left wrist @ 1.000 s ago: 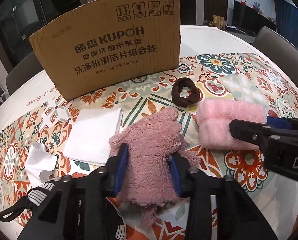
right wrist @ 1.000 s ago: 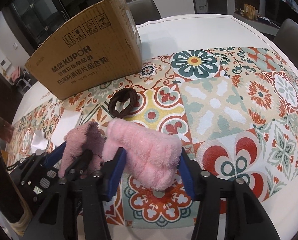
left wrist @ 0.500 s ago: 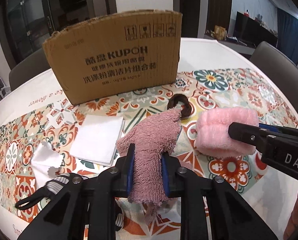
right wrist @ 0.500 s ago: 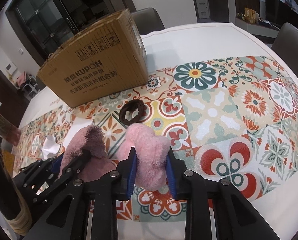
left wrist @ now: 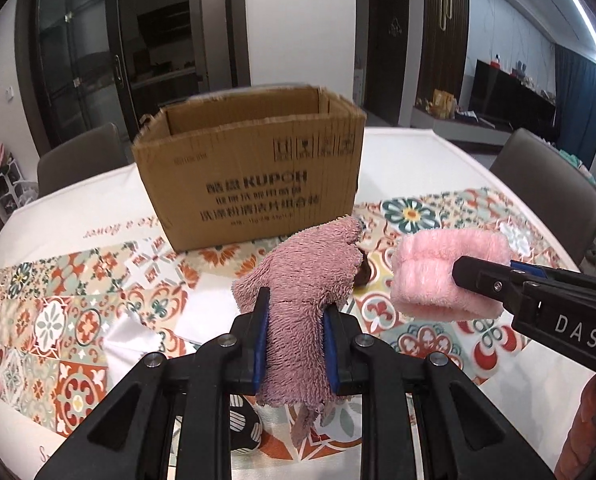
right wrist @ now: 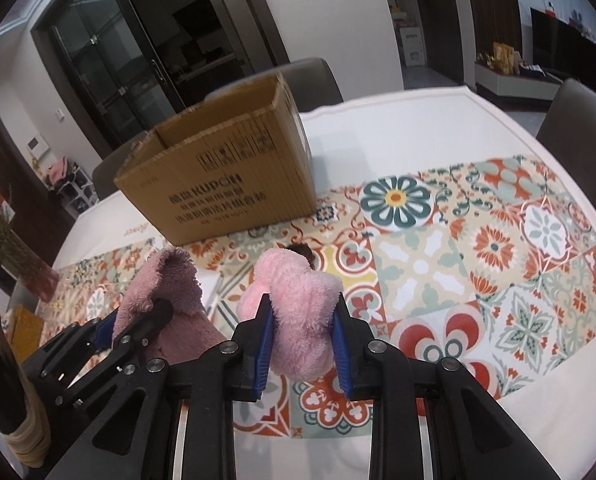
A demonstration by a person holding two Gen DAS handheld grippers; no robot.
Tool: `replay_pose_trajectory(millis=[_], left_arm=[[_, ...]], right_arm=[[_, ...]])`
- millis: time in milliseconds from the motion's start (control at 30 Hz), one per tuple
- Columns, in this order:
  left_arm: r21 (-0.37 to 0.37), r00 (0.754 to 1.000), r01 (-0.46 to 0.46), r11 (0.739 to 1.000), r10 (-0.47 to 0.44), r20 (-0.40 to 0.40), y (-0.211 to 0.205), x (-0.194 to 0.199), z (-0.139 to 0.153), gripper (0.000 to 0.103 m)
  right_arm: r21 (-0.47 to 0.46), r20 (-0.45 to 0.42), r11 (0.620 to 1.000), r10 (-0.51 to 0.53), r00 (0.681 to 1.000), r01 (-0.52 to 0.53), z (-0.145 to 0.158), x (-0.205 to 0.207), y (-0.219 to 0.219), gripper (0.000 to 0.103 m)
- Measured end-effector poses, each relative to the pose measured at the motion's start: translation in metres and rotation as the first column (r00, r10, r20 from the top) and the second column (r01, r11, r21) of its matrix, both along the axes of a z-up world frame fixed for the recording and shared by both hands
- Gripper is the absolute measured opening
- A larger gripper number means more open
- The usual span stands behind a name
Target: Organize soft objects
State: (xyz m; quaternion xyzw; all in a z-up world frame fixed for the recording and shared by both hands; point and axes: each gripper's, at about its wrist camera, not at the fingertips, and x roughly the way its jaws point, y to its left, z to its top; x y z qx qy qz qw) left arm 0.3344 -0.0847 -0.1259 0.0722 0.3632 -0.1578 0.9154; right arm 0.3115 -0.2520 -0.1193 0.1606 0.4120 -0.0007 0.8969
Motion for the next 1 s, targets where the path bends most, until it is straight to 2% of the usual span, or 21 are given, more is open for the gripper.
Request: replay_pose_trajectory(millis=[567, 1000], left_arm=[[-0.049, 0.988, -0.045, 0.998, 0.052, 0.145, 0.018, -0.018, 0.068, 0.023], [-0.069, 0.962, -0.079, 0.995, 0.094, 0.257, 0.030, -0.014, 0.110, 0.023]], right_arm=[[-0.027, 0.155, 0.999, 0.038, 0.987, -0.034, 0.065, -0.008, 0.013, 0.028], [-0.056, 0.267, 0.996, 0.078, 0.961, -0.065, 0.106, 0.000, 0.023, 0.028]])
